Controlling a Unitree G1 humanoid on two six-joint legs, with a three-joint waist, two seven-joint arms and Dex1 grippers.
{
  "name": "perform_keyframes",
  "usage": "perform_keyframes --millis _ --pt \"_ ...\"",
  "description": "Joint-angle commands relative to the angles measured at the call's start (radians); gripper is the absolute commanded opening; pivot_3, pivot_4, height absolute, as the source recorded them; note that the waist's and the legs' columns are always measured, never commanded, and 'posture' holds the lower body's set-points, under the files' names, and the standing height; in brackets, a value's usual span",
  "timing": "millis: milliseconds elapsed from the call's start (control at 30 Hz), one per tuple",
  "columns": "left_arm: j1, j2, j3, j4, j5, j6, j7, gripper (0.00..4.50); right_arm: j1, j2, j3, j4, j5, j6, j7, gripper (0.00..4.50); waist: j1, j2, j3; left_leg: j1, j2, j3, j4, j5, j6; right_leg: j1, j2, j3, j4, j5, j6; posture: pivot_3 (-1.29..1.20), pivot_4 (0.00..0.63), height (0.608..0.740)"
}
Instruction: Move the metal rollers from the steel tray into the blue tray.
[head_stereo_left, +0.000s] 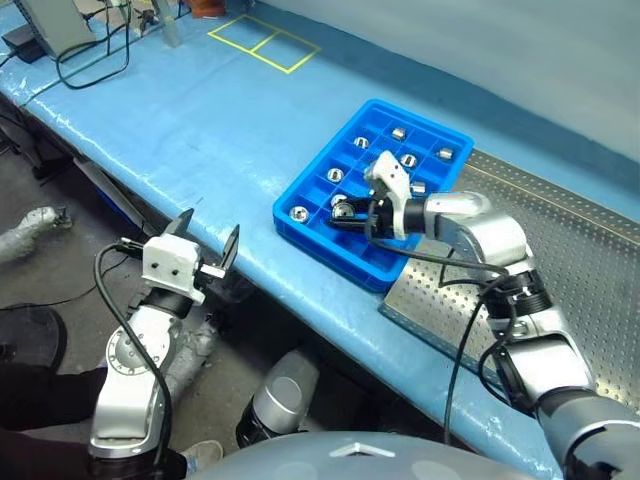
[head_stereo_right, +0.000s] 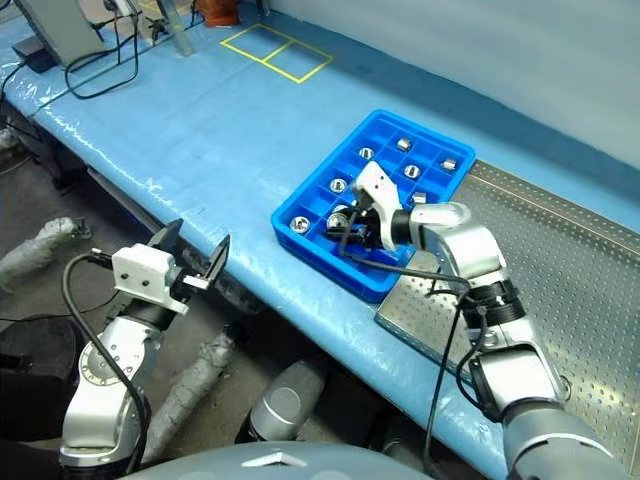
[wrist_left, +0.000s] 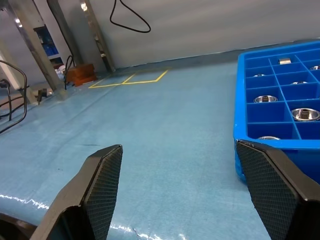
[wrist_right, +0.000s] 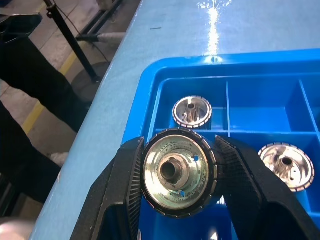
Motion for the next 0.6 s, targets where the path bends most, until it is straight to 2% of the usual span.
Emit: perform_keyframes --millis 33,333,367,400,500,533,600 --pt "-0.015 0.005 -0.007 -0.010 0.004 -0.012 -0.006 3.99 0.009 -0.027 -0.001 -0.065 0.019 0.015 0.026 1.88 -0.004 0.000 0.000 0.000 0.000 0.000 0.000 0.000 0.000 0.000 0.000 0.000 0.000 0.000 0.000 0.57 0.150 0.740" --pt "-0.018 0.009 -0.011 -0.008 0.004 -0.009 -0.010 3.99 0.019 -0.012 0.055 -0.020 -0.032 0.046 -0.026 1.88 -0.020 0.000 0.000 0.000 0.000 0.000 0.000 0.000 0.000 0.000 0.000 0.000 0.000 0.000 0.000 0.57 0.150 0.740" --pt "-0.016 0.010 -0.008 -0.009 0.004 -0.009 -0.010 3.99 0.022 -0.018 0.064 -0.020 -0.035 0.048 -0.020 2.60 -0.020 0.000 0.000 0.000 0.000 0.000 0.000 0.000 0.000 0.000 0.000 0.000 0.000 0.000 0.000 0.57 0.150 0.740" --pt "-0.014 0.010 -0.006 -0.010 0.004 -0.009 -0.009 3.99 0.024 -0.023 0.072 -0.021 -0.039 0.048 -0.015 2.81 -0.020 0.000 0.000 0.000 0.000 0.000 0.000 0.000 0.000 0.001 0.000 -0.001 0.000 0.000 0.000 0.57 0.150 0.740" --pt "-0.013 0.012 -0.004 -0.010 0.004 -0.008 -0.009 3.99 0.024 -0.007 0.044 -0.009 -0.045 0.040 -0.058 3.83 -0.023 -0.001 -0.001 0.002 0.000 0.000 0.001 0.000 0.000 0.003 0.000 -0.001 0.000 0.000 0.000 0.55 0.150 0.740" --pt "-0.022 0.011 -0.010 -0.005 0.001 -0.007 -0.013 3.99 0.027 0.004 0.009 -0.015 -0.034 0.031 -0.085 4.10 -0.027 -0.001 -0.001 0.002 0.000 0.000 0.001 0.000 0.000 0.003 0.000 -0.001 0.000 0.000 0.000 0.53 0.150 0.740" --pt "-0.051 0.012 -0.030 0.015 -0.004 -0.007 -0.028 3.99 0.037 0.022 -0.062 -0.036 -0.021 0.024 -0.150 4.10 -0.031 -0.001 -0.001 0.002 0.000 0.000 0.001 0.000 0.000 0.003 0.000 -0.001 0.000 0.000 0.000 0.49 0.150 0.740"
